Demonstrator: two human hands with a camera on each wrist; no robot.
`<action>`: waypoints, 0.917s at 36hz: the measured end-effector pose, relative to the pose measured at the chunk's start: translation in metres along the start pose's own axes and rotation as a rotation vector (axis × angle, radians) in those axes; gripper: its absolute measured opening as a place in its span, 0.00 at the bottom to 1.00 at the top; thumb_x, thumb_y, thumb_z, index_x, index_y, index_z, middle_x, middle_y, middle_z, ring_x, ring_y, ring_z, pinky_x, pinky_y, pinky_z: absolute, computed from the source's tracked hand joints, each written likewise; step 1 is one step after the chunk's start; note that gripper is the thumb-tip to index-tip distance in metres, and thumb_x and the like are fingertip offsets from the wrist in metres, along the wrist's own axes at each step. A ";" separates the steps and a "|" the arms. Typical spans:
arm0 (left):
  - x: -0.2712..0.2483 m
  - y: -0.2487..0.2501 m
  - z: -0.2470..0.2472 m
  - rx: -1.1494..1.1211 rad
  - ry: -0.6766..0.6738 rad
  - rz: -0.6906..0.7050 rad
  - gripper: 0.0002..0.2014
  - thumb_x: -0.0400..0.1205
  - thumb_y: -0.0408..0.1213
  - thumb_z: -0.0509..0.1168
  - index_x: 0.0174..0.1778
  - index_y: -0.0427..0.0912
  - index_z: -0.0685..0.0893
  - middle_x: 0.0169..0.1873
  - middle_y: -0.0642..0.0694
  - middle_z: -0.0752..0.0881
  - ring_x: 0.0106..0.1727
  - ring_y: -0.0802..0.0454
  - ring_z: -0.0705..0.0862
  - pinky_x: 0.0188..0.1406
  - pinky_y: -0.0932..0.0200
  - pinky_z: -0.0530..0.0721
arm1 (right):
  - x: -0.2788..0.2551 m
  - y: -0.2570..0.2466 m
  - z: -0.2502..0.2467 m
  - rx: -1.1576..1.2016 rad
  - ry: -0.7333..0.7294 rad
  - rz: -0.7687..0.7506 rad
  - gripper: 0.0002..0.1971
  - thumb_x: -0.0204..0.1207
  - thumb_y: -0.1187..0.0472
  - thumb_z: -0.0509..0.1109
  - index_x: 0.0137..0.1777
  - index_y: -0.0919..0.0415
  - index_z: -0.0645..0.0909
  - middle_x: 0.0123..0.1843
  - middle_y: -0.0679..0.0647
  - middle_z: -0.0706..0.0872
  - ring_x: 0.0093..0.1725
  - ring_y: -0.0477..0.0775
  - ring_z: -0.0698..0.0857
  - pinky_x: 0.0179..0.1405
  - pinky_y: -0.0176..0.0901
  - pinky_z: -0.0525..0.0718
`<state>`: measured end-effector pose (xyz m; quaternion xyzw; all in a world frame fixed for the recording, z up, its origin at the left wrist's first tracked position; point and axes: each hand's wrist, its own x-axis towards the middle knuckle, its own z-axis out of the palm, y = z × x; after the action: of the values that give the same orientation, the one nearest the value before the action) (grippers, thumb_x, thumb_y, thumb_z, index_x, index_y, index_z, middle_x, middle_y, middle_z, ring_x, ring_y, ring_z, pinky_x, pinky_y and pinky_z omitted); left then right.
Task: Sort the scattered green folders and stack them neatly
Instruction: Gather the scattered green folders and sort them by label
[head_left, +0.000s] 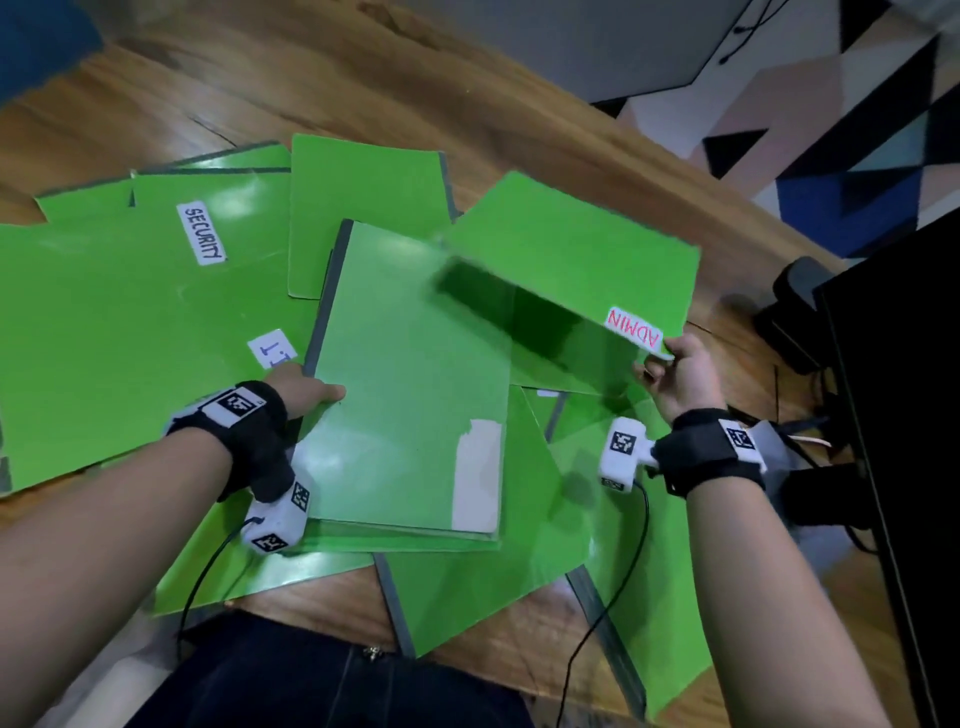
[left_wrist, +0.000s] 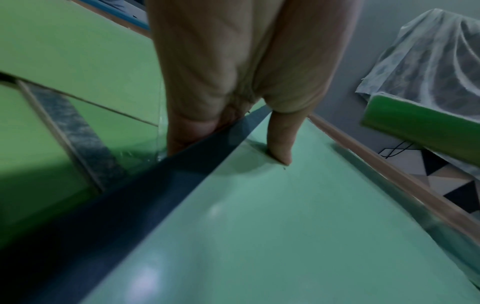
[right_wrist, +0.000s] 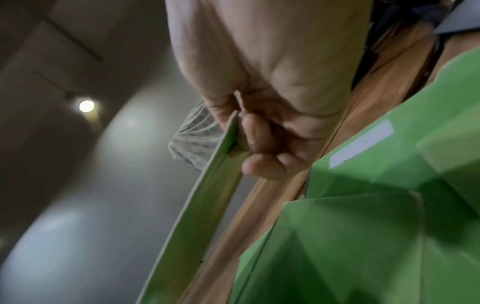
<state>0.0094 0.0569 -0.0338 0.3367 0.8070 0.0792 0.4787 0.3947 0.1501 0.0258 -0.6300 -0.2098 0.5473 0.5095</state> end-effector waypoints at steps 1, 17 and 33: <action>0.000 0.000 0.000 -0.001 0.000 0.002 0.29 0.80 0.45 0.69 0.69 0.29 0.70 0.51 0.36 0.77 0.50 0.40 0.77 0.58 0.47 0.79 | 0.002 0.002 -0.004 -0.044 0.027 0.000 0.11 0.81 0.67 0.51 0.37 0.63 0.69 0.22 0.52 0.78 0.13 0.43 0.66 0.23 0.35 0.79; 0.008 -0.003 -0.001 -0.023 -0.038 -0.017 0.30 0.79 0.46 0.69 0.70 0.31 0.71 0.56 0.35 0.80 0.55 0.38 0.80 0.59 0.47 0.79 | -0.007 0.077 0.037 -0.085 0.088 0.429 0.08 0.81 0.61 0.66 0.42 0.62 0.72 0.39 0.57 0.76 0.32 0.53 0.79 0.28 0.43 0.83; 0.013 -0.004 0.000 -0.044 -0.020 -0.011 0.29 0.78 0.46 0.70 0.68 0.31 0.71 0.52 0.37 0.78 0.56 0.38 0.80 0.59 0.47 0.79 | 0.025 0.046 0.030 -0.872 0.304 0.223 0.41 0.66 0.37 0.71 0.72 0.65 0.72 0.69 0.61 0.78 0.65 0.61 0.79 0.61 0.48 0.79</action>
<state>0.0036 0.0617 -0.0453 0.3226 0.8021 0.0910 0.4943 0.3617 0.1645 -0.0226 -0.8767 -0.2741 0.3613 0.1607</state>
